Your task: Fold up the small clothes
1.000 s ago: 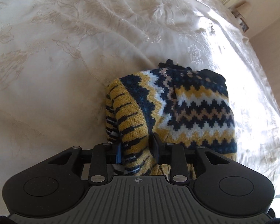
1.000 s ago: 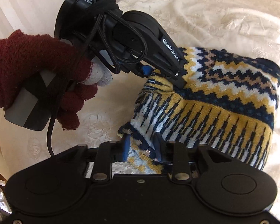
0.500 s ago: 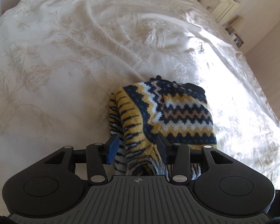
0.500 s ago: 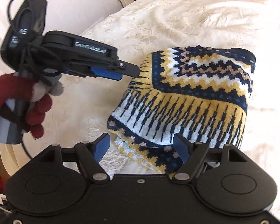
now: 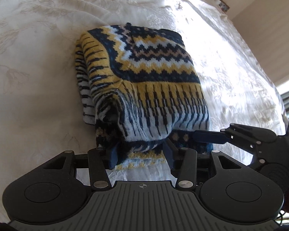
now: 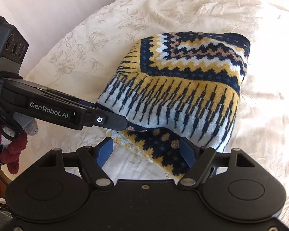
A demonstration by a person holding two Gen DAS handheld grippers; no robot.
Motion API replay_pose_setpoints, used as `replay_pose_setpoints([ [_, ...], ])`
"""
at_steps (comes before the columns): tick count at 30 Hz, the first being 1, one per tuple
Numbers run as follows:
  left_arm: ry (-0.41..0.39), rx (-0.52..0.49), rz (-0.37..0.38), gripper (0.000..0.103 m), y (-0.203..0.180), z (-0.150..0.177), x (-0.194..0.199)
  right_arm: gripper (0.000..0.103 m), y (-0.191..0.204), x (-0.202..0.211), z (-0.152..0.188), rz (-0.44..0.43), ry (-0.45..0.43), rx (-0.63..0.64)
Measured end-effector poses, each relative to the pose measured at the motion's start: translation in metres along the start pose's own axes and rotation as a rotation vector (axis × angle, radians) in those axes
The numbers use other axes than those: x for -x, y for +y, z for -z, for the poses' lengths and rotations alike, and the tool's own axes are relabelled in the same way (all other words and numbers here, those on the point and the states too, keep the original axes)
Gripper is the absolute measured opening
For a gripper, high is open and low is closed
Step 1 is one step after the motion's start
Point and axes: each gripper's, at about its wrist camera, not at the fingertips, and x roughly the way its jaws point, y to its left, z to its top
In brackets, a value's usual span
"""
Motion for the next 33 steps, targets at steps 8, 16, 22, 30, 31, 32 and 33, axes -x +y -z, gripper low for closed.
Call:
replay_pose_setpoints([
  [8, 0.209, -0.041, 0.14, 0.045, 0.029, -0.005, -0.028, 0.08, -0.013, 0.002, 0.006, 0.048, 0.044, -0.015],
  [16, 0.163, 0.079, 0.146, 0.045, 0.059, -0.01, -0.015, 0.086, -0.019, 0.023, -0.012, 0.071, -0.067, -0.065],
  [22, 0.128, 0.099, 0.127, 0.045, 0.059, -0.008, -0.009, 0.091, -0.048, -0.01, -0.03, 0.176, 0.002, -0.195],
  [30, -0.065, 0.106, 0.013, 0.046, 0.049, -0.016, 0.037, 0.097, -0.077, -0.031, 0.006, 0.182, 0.18, -0.239],
  [31, -0.086, 0.101, 0.013, 0.046, 0.045, -0.018, 0.04, 0.097, -0.077, -0.029, 0.008, 0.178, 0.183, -0.234],
  [32, -0.105, 0.097, 0.015, 0.047, 0.04, -0.02, 0.041, 0.097, -0.077, -0.028, 0.01, 0.178, 0.188, -0.229],
  [33, -0.122, 0.092, 0.01, 0.047, 0.034, -0.023, 0.042, 0.097, -0.076, -0.028, 0.013, 0.18, 0.195, -0.221],
])
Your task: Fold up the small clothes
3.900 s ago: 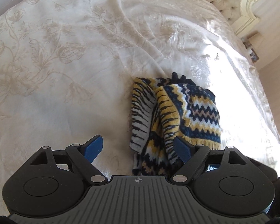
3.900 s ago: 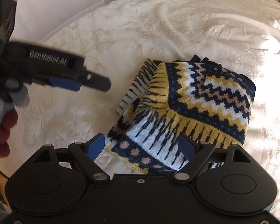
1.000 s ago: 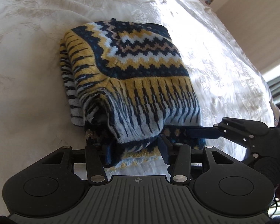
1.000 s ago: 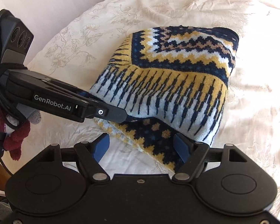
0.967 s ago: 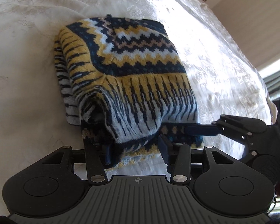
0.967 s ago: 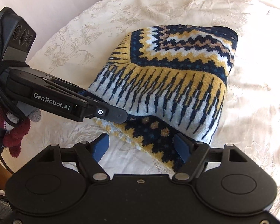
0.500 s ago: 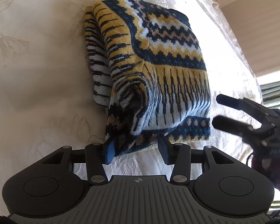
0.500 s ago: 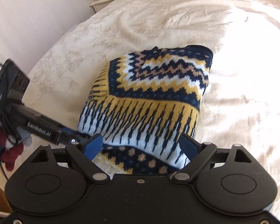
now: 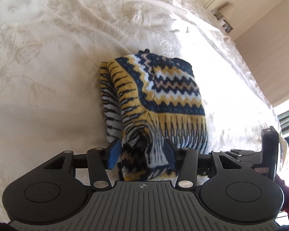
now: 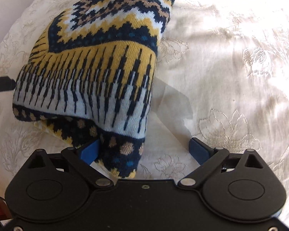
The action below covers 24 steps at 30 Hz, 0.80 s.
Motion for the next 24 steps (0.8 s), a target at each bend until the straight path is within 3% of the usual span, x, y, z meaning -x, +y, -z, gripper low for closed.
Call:
replay_pose_setpoints([
  [3, -0.044, -0.042, 0.004, 0.047, -0.016, -0.004, -0.004, 0.098, -0.004, 0.0, 0.007, 0.001, 0.006, -0.005],
  [6, -0.032, -0.116, -0.023, 0.047, -0.032, -0.004, -0.02, 0.098, -0.005, 0.002, 0.01, -0.002, 0.004, -0.011],
  [12, 0.086, -0.249, -0.23, 0.048, -0.021, 0.017, -0.06, 0.098, -0.007, 0.002, 0.01, -0.008, 0.012, -0.011],
  [16, 0.093, -0.088, -0.224, 0.062, 0.017, 0.021, -0.056, 0.098, -0.013, -0.001, 0.013, -0.006, 0.035, 0.014],
  [21, 0.076, -0.007, -0.203, 0.063, 0.029, 0.017, -0.042, 0.098, -0.018, 0.003, 0.021, 0.008, 0.061, 0.057],
  [24, 0.04, 0.108, -0.152, 0.062, 0.043, 0.02, -0.025, 0.098, -0.026, 0.016, 0.021, -0.025, 0.04, 0.04],
])
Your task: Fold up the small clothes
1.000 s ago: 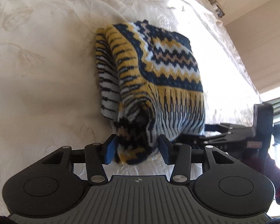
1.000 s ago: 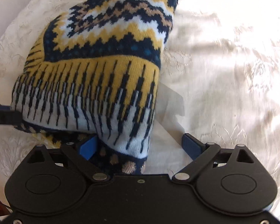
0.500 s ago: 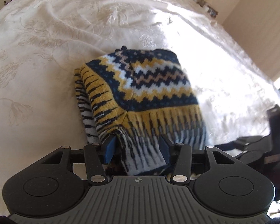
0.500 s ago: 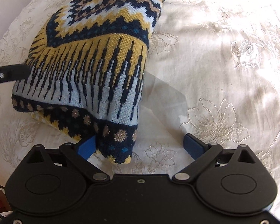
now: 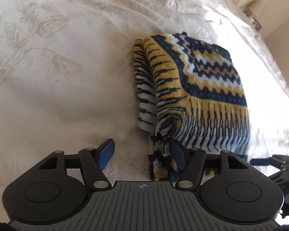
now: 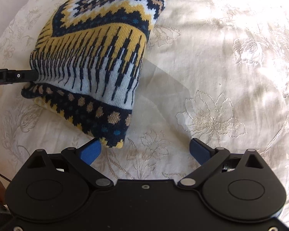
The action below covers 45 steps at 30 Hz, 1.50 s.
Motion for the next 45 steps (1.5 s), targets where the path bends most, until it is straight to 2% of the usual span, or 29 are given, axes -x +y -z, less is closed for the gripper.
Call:
replay_pose_setpoints([
  [4, -0.048, 0.136, 0.096, 0.064, 0.013, 0.008, 0.021, 0.099, -0.012, 0.02, -0.006, -0.064, -0.063, -0.047],
  [7, -0.079, 0.103, 0.129, 0.065, 0.006, 0.011, 0.031, 0.099, -0.019, 0.031, -0.017, -0.1, -0.108, -0.076],
  [10, -0.078, 0.081, 0.163, 0.065, -0.004, 0.012, 0.033, 0.099, -0.012, 0.04, -0.032, -0.15, -0.14, -0.042],
  [13, -0.038, 0.068, 0.235, 0.065, -0.011, 0.014, 0.022, 0.099, 0.011, 0.046, -0.036, -0.184, -0.147, 0.057],
  [17, 0.08, 0.025, 0.319, 0.065, -0.017, 0.018, -0.001, 0.097, 0.05, 0.047, -0.028, -0.2, -0.152, 0.208],
  [19, 0.098, 0.023, 0.326, 0.065, -0.018, 0.018, -0.008, 0.083, 0.065, 0.044, -0.024, -0.192, -0.148, 0.277],
  [20, 0.1, 0.038, 0.342, 0.065, -0.016, 0.016, -0.01, 0.069, 0.073, 0.042, -0.022, -0.187, -0.14, 0.314],
  [21, 0.101, 0.058, 0.356, 0.065, -0.014, 0.014, -0.012, 0.06, 0.081, 0.038, -0.019, -0.174, -0.129, 0.361],
  [23, 0.08, 0.111, 0.387, 0.065, -0.008, 0.008, -0.013, 0.055, 0.095, 0.031, -0.016, -0.144, -0.119, 0.436],
  [27, 0.043, 0.178, 0.446, 0.064, -0.001, -0.009, -0.01, 0.055, 0.121, 0.014, -0.008, -0.032, -0.136, 0.617],
  [31, 0.027, 0.157, 0.445, 0.064, 0.0, -0.025, -0.008, 0.055, 0.138, -0.003, -0.002, 0.067, -0.147, 0.788],
  [32, 0.025, 0.152, 0.445, 0.064, -0.001, -0.029, -0.008, 0.053, 0.141, -0.006, 0.0, 0.093, -0.152, 0.831],
  [33, 0.024, 0.149, 0.446, 0.064, -0.001, -0.032, -0.008, 0.045, 0.143, -0.009, 0.002, 0.121, -0.156, 0.872],
  [35, 0.026, 0.145, 0.443, 0.064, -0.001, -0.036, -0.011, 0.037, 0.146, -0.013, 0.004, 0.167, -0.162, 0.929],
  [37, 0.03, 0.14, 0.439, 0.064, 0.0, -0.037, -0.013, 0.015, 0.146, -0.012, 0.003, 0.153, -0.152, 0.949],
  [41, 0.019, 0.157, 0.428, 0.064, 0.005, -0.038, -0.014, 0.011, 0.146, 0.003, 0.013, 0.099, -0.136, 1.043],
  [45, -0.001, 0.159, 0.383, 0.064, 0.006, -0.037, -0.013, 0.003, 0.141, 0.0, 0.031, 0.07, -0.057, 1.139],
])
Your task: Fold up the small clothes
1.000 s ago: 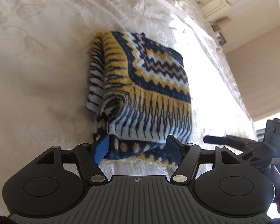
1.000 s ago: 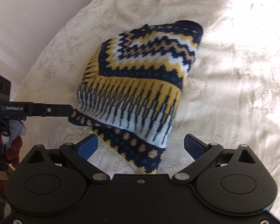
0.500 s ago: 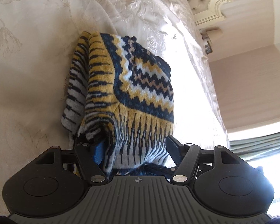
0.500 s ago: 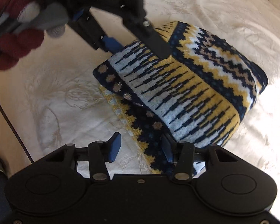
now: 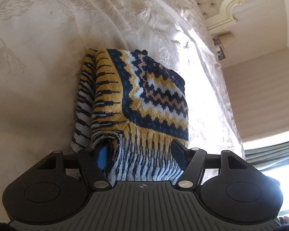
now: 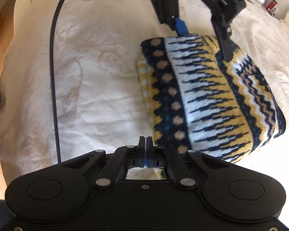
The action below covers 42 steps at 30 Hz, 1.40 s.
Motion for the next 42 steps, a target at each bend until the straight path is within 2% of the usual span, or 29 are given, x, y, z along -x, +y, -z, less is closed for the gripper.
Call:
replay_pose_setpoints([
  [3, 0.001, -0.03, -0.05, 0.064, -0.006, 0.002, 0.003, 0.003, 0.011, -0.007, 0.01, -0.025, 0.03, 0.011],
  [7, 0.0, -0.084, -0.089, 0.064, -0.014, 0.006, 0.012, 0.007, 0.007, 0.006, 0.016, -0.068, -0.01, -0.127],
  [8, 0.001, -0.079, -0.094, 0.064, -0.012, 0.007, 0.015, 0.016, 0.002, 0.01, 0.017, -0.081, -0.022, -0.176],
  [10, -0.007, -0.047, -0.098, 0.064, -0.006, 0.007, 0.023, 0.043, -0.01, 0.02, 0.021, -0.099, -0.05, -0.274],
  [11, -0.016, -0.024, -0.11, 0.064, -0.001, 0.007, 0.028, 0.063, -0.017, 0.025, 0.023, -0.111, -0.069, -0.325],
  [12, -0.022, -0.01, -0.118, 0.064, 0.002, 0.008, 0.031, 0.074, -0.026, 0.031, 0.026, -0.127, -0.094, -0.385],
  [15, -0.056, 0.018, -0.125, 0.069, 0.012, 0.013, 0.044, 0.077, -0.051, 0.045, 0.033, -0.14, -0.151, -0.56],
  [17, -0.07, 0.014, -0.136, 0.084, 0.013, 0.018, 0.05, 0.086, -0.07, 0.05, 0.039, -0.154, -0.184, -0.676],
  [18, -0.071, 0.006, -0.142, 0.087, 0.012, 0.022, 0.051, 0.089, -0.084, 0.051, 0.041, -0.166, -0.21, -0.749],
  [19, -0.071, 0.0, -0.147, 0.091, 0.012, 0.024, 0.051, 0.091, -0.095, 0.052, 0.046, -0.171, -0.232, -0.813],
  [24, -0.065, -0.003, -0.16, 0.094, 0.011, 0.041, 0.047, 0.099, -0.146, 0.042, 0.068, -0.21, -0.34, -1.105],
  [29, -0.021, 0.021, -0.146, 0.095, 0.015, 0.048, 0.028, 0.102, -0.186, 0.018, 0.082, -0.252, -0.418, -1.294],
  [34, 0.029, 0.038, -0.134, 0.096, 0.025, 0.037, 0.001, 0.102, -0.211, -0.014, 0.088, -0.291, -0.397, -1.379],
  [38, 0.07, 0.042, -0.111, 0.102, 0.033, 0.027, -0.018, 0.102, -0.221, -0.041, 0.087, -0.365, -0.378, -1.413],
  [42, 0.099, 0.064, -0.066, 0.102, 0.039, 0.019, -0.033, 0.102, -0.227, -0.064, 0.079, -0.459, -0.378, -1.417],
])
